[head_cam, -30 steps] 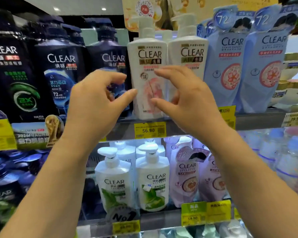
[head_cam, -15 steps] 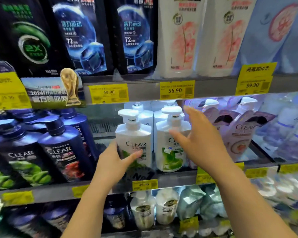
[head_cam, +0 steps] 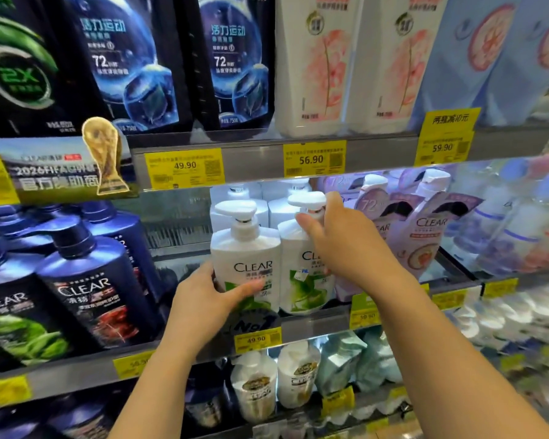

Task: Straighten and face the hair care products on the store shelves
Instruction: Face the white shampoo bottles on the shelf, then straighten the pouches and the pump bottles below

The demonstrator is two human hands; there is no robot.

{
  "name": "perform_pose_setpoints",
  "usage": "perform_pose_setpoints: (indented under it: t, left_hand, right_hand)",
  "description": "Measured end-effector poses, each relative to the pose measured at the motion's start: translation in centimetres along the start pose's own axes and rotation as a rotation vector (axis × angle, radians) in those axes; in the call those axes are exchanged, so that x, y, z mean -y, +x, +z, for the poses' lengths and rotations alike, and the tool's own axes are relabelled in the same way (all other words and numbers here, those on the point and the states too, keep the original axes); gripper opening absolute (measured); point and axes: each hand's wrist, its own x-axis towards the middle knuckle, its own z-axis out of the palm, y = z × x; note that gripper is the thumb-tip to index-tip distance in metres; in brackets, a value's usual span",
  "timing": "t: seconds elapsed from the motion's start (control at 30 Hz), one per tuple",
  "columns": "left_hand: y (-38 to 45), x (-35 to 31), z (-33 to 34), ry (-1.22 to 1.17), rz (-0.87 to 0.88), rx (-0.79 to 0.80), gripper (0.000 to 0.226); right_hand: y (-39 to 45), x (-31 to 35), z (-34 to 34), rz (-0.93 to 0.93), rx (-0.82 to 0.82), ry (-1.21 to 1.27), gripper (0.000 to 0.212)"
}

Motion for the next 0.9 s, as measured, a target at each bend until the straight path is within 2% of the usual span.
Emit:
perform_pose_setpoints:
  t: [0.1, 0.27, 0.33, 0.4, 0.47, 0.57, 0.67, 0.73, 0.8, 0.9]
  left_hand:
    - [-0.2, -0.1, -0.1, -0.001, 0.007, -0.015, 0.063]
    - [-0.2, -0.1, -0.1, 0.012, -0.007, 0.01, 0.068]
    - [-0.4, -0.2, 0.0, 0.006, -0.021, -0.005, 0.081]
    - [-0.9, -0.3, 0.2, -0.024, -0.032, -0.044, 0.106]
    - [-1.4, -0.4, 0.4, -0.082, -0.047, -0.125, 0.113]
    - [-2.4, -0.9, 0.7, -0.114, -0.026, -0.346, 0.092]
    - [-3.6, -2.6, 1.8, -0.086, 0.095, -0.501, 0.06]
    - [-4.5, -4.7, 3.3, -0.096, 0.194, -0.497, 0.048]
    - [-5.2, -7.1, 5.1, -0.077, 0.291, -0.445, 0.035]
    - [-5.7, -11.1, 7.9, -0.058, 0.367, -0.345, 0.025]
  right_hand:
    - [0.0, -0.4, -0.2, -0.021, 0.024, 0.012, 0.036]
    - [0.2, -0.6, -0.4, -0.035, 0.033, -0.003, 0.039]
    - [-0.2, -0.6, -0.3, -0.035, 0.016, 0.012, 0.038]
    - [-1.0, -0.7, -0.2, -0.043, 0.004, 0.058, 0.042]
    - [-1.9, -0.9, -0.1, -0.068, -0.025, 0.109, 0.049]
    - [-3.4, -2.0, -0.8, -0.114, -0.143, 0.226, 0.049]
    - [-4.7, -4.6, -2.7, -0.078, -0.256, 0.411, 0.031]
    - [-4.8, -7.6, -4.5, -0.011, -0.349, 0.51, 0.025]
    - [-4.3, -10.9, -6.4, 0.037, -0.424, 0.556, 0.029]
    - [-3.2, -15.6, -8.4, 0.08, -0.442, 0.523, 0.03]
